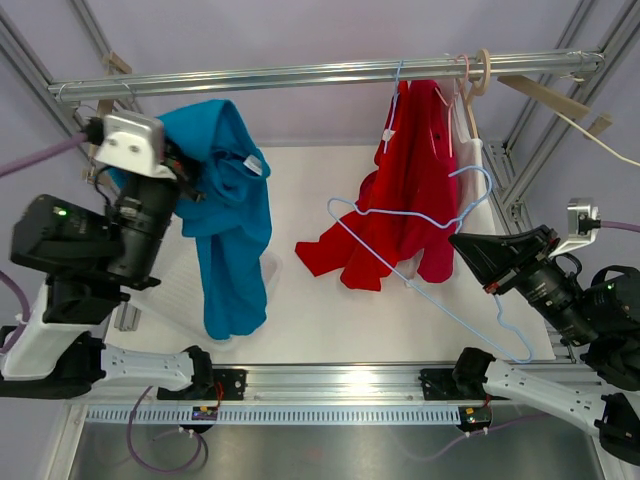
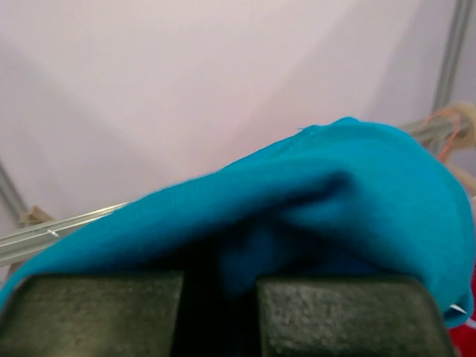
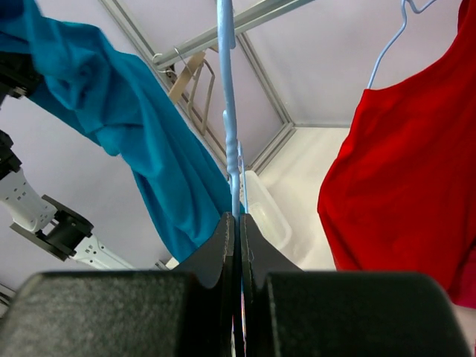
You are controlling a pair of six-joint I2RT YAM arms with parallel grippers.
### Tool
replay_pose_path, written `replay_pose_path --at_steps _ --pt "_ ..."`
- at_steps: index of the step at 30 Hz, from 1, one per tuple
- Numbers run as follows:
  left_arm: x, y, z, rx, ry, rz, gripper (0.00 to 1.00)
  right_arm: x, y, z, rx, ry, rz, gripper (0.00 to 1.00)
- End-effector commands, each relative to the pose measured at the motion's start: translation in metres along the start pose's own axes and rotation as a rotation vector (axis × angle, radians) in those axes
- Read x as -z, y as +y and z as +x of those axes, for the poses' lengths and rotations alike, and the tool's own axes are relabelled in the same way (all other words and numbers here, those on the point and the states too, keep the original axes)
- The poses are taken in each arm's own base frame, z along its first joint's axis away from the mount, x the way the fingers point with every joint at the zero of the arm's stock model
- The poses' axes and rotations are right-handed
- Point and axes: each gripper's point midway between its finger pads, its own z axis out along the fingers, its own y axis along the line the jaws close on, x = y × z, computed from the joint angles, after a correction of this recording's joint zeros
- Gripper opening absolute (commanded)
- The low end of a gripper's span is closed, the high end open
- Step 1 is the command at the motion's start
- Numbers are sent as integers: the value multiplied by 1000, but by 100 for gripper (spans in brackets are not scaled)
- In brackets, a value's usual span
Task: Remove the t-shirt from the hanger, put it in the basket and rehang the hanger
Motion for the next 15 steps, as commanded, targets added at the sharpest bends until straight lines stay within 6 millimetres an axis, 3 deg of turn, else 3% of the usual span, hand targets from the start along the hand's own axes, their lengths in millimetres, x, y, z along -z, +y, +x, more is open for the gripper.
replay_pose_path --at_steps 1,7,12,15 --pt "7 32 5 -88 -2 -115 0 -7 -1 7 27 24 7 0" --pt "16 50 25 -161 25 -198 0 -16 3 22 26 83 -10 0" --pt "31 88 8 -169 -6 -312 0 -28 2 35 36 125 9 0" --pt "40 113 -3 -263 13 -400 0 -33 6 37 42 143 -1 0"
